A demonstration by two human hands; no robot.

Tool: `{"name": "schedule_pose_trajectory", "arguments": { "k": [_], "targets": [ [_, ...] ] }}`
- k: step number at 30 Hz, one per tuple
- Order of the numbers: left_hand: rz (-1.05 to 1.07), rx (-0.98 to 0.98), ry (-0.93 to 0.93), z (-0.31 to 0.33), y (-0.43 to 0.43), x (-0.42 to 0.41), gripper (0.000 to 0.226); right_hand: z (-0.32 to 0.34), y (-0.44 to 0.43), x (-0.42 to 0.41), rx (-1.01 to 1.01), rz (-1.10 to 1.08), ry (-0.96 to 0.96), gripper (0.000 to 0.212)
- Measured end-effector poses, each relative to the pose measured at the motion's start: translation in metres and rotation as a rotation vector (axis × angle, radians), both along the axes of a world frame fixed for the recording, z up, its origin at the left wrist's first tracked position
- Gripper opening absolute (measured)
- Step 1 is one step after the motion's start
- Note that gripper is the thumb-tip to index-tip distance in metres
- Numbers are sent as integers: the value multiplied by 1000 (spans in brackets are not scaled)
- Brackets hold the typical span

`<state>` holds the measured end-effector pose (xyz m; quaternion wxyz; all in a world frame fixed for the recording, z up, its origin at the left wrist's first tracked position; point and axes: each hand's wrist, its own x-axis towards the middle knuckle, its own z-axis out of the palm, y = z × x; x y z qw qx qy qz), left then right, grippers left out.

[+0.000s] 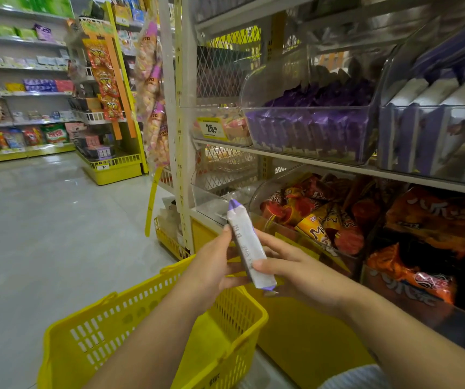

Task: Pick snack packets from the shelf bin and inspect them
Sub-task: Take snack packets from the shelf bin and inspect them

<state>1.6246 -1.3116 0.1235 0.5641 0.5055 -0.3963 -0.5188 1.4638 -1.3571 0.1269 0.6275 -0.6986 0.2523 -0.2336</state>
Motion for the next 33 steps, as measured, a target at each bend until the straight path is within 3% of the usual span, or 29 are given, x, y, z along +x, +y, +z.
{"name": "schedule_pose_trajectory", "arguments": {
  "k": [3,8,12,14,18,24,26,29,33],
  "targets": [
    [-98,-24,234,7,2,-3,51,2,4,1,-95,-71,25,63],
    [-29,-105,16,12,6,-9,36,11,16,-4,-385,-194,147,73],
    [33,-218,182,28,15,-21,40,26,26,-19,-282,-213,-39,64],
    [19,-263,168,37,18,-29,41,36,32,-31,-302,-244,-81,62],
    [-6,-348,155,66,23,-59,52,66,48,-58,-507,-328,-78,60],
    [-44,-440,121,122,20,-111,48,121,61,-109,-833,-439,-75,46],
    [-59,-490,46,141,17,-128,39,140,63,-126,-951,-515,-61,40],
    [-70,-566,-225,168,10,-146,21,171,66,-151,-1040,-576,-67,31],
    [-65,-581,-517,191,-2,-161,37,219,59,-185,-1081,-708,-3,22]
  ]
}}
